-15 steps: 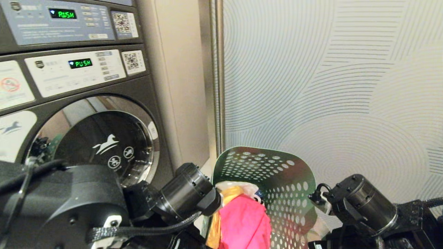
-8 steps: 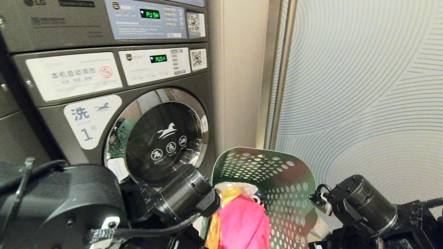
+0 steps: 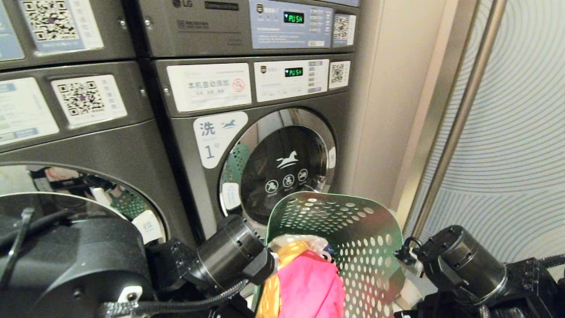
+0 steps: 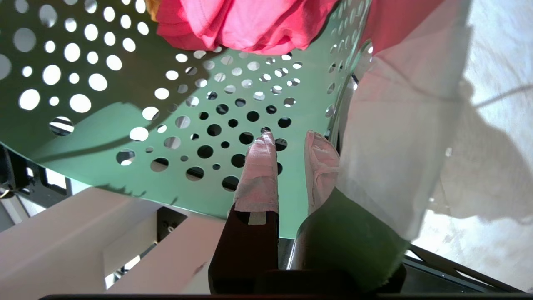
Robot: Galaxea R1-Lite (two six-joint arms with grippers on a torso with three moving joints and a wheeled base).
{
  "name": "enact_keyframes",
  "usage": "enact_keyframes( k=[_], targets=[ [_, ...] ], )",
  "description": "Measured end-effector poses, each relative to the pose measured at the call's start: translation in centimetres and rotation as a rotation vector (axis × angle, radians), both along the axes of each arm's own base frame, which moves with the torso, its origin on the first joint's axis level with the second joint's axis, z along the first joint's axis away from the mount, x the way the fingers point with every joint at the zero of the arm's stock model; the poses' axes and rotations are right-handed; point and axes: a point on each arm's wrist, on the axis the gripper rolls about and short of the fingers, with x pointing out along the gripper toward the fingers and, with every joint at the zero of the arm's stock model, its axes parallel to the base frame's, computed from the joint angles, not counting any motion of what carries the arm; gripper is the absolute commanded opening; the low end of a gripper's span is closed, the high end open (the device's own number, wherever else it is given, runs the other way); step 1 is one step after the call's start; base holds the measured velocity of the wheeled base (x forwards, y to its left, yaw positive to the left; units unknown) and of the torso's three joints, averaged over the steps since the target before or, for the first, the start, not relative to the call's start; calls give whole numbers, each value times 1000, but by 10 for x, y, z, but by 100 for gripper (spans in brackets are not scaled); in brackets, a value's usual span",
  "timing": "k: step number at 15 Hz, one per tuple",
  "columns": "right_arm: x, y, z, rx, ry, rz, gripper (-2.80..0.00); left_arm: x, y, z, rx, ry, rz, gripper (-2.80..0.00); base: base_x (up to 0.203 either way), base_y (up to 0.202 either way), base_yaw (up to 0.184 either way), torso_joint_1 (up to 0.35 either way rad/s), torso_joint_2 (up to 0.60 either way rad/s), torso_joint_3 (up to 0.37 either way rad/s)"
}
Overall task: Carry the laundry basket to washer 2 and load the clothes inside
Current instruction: Pick up the clothes basket and put it beside the washing machine
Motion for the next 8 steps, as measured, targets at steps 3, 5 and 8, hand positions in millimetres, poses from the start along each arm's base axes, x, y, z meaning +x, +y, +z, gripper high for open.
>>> enact_keyframes(
  k=[3, 5, 8],
  targets=[
    [-3, -1, -3, -14, 6, 12, -280, 0, 0, -1, 3, -1, -5, -280, -1, -4, 122, 2, 2, 2],
    [-4, -1, -5, -19, 10, 14, -280, -1, -2, 0, 0, -4, -10, -280, 0, 0, 0, 0, 0, 0],
    [-5, -2, -5, -20, 10, 14, -280, -2, -3, 0, -2, -6, -17, -280, 0, 0, 0, 0, 0, 0]
  ],
)
